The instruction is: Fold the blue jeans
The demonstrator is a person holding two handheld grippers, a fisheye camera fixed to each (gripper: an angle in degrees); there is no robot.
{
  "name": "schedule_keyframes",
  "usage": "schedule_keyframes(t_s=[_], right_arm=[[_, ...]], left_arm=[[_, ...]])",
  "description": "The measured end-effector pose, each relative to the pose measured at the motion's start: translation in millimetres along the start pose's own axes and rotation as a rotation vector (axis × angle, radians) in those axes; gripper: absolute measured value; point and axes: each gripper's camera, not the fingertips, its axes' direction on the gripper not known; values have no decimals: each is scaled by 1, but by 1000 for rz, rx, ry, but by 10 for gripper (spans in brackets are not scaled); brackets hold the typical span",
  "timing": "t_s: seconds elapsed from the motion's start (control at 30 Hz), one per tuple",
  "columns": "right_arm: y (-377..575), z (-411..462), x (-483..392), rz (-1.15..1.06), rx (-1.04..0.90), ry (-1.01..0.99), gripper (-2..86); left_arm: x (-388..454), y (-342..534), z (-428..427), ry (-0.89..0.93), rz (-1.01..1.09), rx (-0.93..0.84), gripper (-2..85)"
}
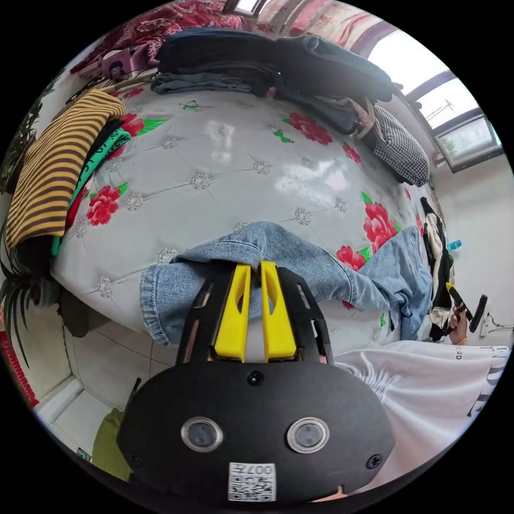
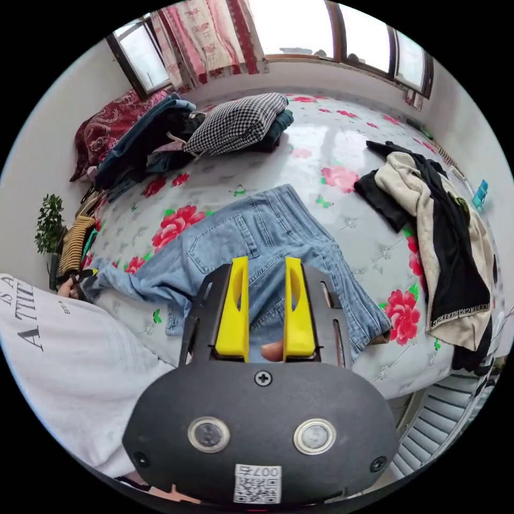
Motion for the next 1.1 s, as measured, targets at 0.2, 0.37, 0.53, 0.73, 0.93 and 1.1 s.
schedule_keyframes(t_s=[0.2, 0.37, 0.53, 0.73, 0.93, 1.1], right_arm=[[-69, 134, 33, -8, -280, 65, 109], [-59, 160, 19, -43, -237, 94, 94], [-58, 119, 28, -65, -187, 62, 37], [-42, -38, 65, 36, 259, 246, 23], [-22, -42, 124, 323, 206, 224, 41], [38, -19, 66, 205, 163, 179, 42]], left_arm=[[19, 18, -35, -13, -63, 96, 13], [49, 22, -80, -17, -29, 239, 5], [75, -6, -108, -9, 89, 355, 4], [117, -8, -156, 28, 385, 555, 20], [111, -2, -70, -21, 463, 257, 82], [46, 33, -34, 27, 202, 137, 64]])
